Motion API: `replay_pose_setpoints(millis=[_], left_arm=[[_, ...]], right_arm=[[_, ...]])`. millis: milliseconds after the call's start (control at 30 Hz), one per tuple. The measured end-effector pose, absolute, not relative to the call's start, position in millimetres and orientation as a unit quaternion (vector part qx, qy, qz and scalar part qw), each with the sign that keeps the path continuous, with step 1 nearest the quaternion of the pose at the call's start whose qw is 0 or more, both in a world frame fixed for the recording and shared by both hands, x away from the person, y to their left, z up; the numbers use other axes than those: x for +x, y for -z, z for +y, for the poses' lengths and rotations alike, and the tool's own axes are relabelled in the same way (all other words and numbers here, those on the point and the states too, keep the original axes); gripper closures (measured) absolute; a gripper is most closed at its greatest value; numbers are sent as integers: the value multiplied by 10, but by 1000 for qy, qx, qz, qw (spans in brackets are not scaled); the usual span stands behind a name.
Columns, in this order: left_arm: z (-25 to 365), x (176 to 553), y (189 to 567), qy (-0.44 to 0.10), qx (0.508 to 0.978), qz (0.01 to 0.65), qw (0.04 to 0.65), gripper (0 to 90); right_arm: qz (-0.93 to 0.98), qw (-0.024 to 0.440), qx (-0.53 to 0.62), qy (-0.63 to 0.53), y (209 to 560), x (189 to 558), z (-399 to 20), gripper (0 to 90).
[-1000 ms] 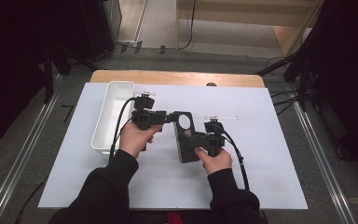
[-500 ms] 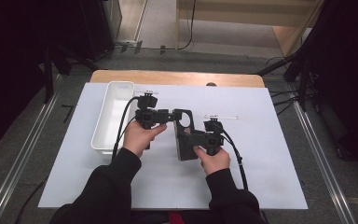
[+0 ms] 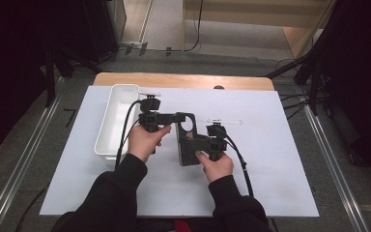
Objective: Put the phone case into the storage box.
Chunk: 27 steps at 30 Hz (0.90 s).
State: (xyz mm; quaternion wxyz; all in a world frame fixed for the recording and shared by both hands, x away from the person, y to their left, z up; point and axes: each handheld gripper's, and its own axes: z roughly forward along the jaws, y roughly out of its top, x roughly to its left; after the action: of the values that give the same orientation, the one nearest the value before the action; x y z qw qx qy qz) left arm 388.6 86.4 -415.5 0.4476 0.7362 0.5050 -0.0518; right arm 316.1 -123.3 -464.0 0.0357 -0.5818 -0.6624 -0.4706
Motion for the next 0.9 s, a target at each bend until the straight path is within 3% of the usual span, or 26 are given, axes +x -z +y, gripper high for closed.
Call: replay_pose_setpoints(millis=[300,900], left_arm=[[867,3878,4153,32,731,510,452,496],[847,3884,4201,51,721,515,461,638]], right_arm=[[-660,33,-583,472,4639,3149,-1200,106],[-657,30,-583,478,4642,3135,-1141,105]])
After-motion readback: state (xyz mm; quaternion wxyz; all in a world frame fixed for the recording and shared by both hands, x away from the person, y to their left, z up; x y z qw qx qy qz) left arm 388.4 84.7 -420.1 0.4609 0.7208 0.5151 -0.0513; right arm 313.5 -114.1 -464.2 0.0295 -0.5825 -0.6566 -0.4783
